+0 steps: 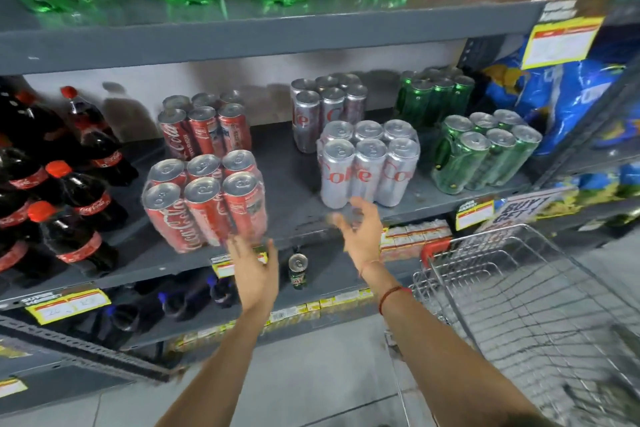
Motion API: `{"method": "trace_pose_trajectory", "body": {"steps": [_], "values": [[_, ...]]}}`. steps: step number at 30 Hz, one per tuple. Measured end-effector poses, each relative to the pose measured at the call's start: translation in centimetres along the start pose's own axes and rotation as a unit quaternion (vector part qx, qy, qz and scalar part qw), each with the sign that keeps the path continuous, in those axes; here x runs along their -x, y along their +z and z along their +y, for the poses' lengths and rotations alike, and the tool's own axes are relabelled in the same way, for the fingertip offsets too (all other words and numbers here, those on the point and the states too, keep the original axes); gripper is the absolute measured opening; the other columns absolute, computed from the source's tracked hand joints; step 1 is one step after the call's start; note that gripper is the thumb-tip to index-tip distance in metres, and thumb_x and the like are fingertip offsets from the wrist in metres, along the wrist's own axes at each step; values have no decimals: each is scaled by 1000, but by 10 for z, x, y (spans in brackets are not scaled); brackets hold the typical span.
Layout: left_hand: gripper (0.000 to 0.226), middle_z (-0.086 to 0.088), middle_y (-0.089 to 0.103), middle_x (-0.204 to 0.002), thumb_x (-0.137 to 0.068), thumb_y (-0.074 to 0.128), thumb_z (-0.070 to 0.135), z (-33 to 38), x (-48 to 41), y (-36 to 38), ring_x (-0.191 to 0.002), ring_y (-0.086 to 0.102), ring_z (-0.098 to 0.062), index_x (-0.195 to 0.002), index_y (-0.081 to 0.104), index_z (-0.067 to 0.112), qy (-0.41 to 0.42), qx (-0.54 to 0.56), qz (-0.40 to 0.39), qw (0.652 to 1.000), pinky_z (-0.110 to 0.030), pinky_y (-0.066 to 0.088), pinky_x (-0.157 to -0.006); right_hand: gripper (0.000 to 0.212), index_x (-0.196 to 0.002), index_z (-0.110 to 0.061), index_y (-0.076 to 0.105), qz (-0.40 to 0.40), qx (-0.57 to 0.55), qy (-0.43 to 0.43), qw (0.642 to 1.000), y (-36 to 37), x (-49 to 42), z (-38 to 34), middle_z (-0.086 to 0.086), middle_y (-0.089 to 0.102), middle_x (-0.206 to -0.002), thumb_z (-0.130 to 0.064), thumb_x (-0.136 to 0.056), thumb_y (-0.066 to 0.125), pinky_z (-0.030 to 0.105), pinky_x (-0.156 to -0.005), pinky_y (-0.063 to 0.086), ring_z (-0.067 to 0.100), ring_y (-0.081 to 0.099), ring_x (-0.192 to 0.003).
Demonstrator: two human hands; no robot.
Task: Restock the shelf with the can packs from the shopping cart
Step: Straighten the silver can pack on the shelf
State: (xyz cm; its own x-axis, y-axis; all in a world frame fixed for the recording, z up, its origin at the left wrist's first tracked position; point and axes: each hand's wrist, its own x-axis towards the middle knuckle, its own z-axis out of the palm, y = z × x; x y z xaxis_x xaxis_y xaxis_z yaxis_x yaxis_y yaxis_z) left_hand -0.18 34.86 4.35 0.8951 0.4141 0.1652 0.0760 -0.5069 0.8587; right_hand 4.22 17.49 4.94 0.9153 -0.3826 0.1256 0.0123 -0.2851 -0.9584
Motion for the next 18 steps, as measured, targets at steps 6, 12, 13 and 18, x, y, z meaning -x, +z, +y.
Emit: {"method": "trace_pose_trajectory", "body": {"steps": [6,12,13,18], "values": [[66,-8,41,-136,-82,67,23,48,-29,73,-117,49,-20,-139,36,11,65,22,-166,984,-40,44,-102,73,-132,-3,40,80,52,62,994,-72,-49,25,18,42,-130,-11,-71,80,49,-101,43,30,47,-118],[88,-8,50,-142,-70,78,13,58,-62,113,-129,47,-22,-143,30,11,20,56,-248,967,-30,38,-106,87,-145,-6,24,-104,27,39,993,-79,-76,24,14,47,-142,2,-74,74,37,-111,36,27,45,-132],[84,-8,54,-138,-70,78,12,57,-62,116,-125,51,-20,-141,33,11,17,54,-238,970,-25,39,-99,86,-145,-6,25,-98,44,37,994,-77,-78,25,13,48,-141,0,-74,74,27,-108,35,26,46,-131],[86,-6,57,-135,-71,77,11,50,-48,118,-121,54,-18,-143,31,15,24,55,-189,980,-31,43,-102,85,-146,-7,25,-98,68,23,993,-75,-83,28,13,50,-140,-3,-76,73,23,-104,34,26,47,-129]]}}
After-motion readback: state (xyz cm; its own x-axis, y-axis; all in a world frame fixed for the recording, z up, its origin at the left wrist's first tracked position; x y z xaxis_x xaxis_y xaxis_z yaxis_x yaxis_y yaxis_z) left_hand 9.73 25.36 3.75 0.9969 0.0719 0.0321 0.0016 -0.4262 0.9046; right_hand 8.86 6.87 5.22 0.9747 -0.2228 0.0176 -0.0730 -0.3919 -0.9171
